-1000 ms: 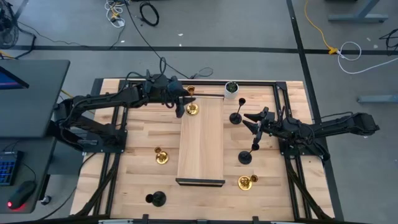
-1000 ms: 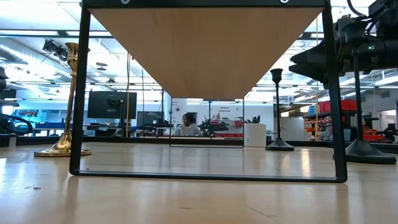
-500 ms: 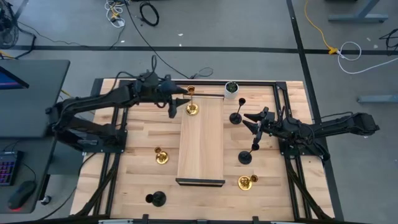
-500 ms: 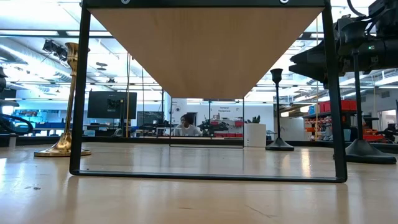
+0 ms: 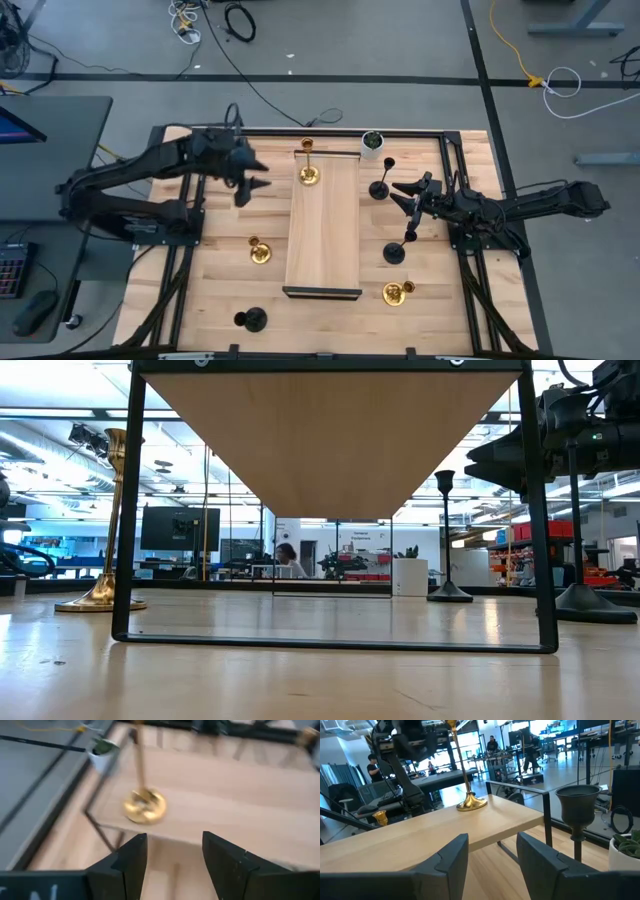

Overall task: Pick & Place candle stick holders
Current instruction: Put the left gold candle holder on the shelf

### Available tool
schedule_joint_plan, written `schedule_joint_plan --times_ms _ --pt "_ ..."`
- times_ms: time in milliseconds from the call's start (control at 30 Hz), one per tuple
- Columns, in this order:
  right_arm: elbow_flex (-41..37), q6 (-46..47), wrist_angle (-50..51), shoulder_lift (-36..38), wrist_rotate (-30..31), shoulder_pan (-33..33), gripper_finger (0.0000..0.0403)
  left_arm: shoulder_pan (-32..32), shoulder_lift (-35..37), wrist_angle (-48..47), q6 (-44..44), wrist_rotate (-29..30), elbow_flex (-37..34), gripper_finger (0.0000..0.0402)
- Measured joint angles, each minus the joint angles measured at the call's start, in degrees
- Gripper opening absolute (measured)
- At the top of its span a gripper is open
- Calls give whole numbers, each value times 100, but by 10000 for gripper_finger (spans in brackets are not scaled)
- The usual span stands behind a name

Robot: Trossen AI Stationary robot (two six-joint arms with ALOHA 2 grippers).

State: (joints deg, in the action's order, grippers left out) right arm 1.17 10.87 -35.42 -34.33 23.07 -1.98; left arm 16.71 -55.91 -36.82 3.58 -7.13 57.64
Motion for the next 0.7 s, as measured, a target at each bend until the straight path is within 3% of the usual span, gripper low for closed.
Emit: schedule_joint_plan --times_ms 167,700 --pt "0 -2 0 0 0 2 169 -628 308 -455 -372 -68 -279 190" --pt "-2 -2 0 0 0 0 169 -2421 1304 -570 -1847 722 -1674 190"
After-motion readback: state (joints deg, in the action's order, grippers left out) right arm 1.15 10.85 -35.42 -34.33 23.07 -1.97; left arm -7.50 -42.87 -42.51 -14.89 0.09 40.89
